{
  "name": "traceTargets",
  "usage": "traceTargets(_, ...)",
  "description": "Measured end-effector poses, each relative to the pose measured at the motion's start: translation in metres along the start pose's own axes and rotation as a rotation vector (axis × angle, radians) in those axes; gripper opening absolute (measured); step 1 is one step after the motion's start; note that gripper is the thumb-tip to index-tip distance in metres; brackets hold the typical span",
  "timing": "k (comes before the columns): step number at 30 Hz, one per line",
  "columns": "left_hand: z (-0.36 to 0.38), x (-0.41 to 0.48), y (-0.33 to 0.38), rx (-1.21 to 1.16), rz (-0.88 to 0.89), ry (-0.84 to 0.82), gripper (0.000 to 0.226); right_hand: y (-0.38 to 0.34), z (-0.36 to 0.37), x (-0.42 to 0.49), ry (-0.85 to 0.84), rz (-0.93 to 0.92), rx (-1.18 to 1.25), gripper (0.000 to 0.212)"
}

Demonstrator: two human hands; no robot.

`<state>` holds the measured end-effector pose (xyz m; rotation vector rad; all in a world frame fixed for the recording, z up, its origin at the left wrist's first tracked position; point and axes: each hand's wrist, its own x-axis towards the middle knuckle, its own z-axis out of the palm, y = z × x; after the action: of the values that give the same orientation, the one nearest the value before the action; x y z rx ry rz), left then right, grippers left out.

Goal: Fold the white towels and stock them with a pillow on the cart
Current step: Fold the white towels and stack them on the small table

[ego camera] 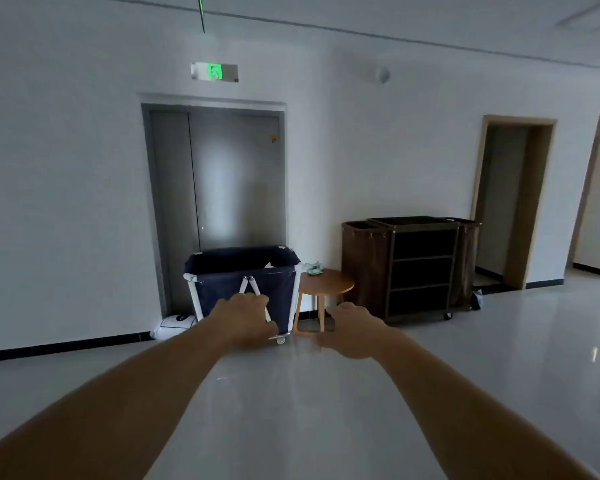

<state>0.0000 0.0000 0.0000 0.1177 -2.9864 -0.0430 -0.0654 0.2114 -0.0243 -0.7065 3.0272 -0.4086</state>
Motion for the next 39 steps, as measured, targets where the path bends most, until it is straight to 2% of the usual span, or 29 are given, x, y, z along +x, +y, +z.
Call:
traceTargets(4, 0.014, 0.058, -0.028, 0.01, -0.013, 0.006, 0.054, -0.003, 0.004, 0.055, -0.002, 0.055, -0.009, 0.084)
traceTargets(10, 0.026, 0.16, -0.065, -0.02, -0.002, -0.026, 0.048, -0.004, 0.005, 0.153, -0.006, 0.051, 0.005, 0.074)
traceTargets(14, 0.037, 0.223, -0.074, -0.066, 0.02, -0.058, 0.048, 0.006, 0.005, 0.208, -0.018, 0.076, 0.031, 0.077)
traceTargets(20, 0.061, 0.324, -0.071, -0.096, 0.008, -0.057, 0.059, 0.045, 0.004, 0.299, -0.013, 0.092, 0.066, 0.1)
traceTargets(24, 0.077, 0.387, -0.067, -0.104, -0.033, -0.076, 0.06, 0.082, 0.005, 0.371, -0.016, 0.043, 0.044, 0.08)
traceTargets(26, 0.082, 0.42, -0.067, -0.099, -0.062, -0.077, 0.06, 0.098, 0.001, 0.408, -0.027, 0.029, 0.029, 0.082)
traceTargets(32, 0.098, 0.508, -0.074, -0.124, -0.094, -0.073, 0.034, 0.127, 0.002, 0.512, -0.051, -0.047, -0.017, 0.084)
traceTargets(34, 0.105, 0.541, -0.081, -0.119, -0.094, -0.07, 0.039, 0.134, 0.009, 0.546, -0.07, -0.059, -0.023, 0.08)
traceTargets(37, 0.116, 0.597, -0.095, -0.086, -0.085, -0.067, 0.06, 0.141, 0.017, 0.603, -0.081, -0.066, -0.03, 0.078)
traceTargets(39, 0.124, 0.636, -0.106, -0.067, -0.07, -0.086, 0.063, 0.143, 0.019, 0.643, -0.081, -0.063, -0.049, 0.077)
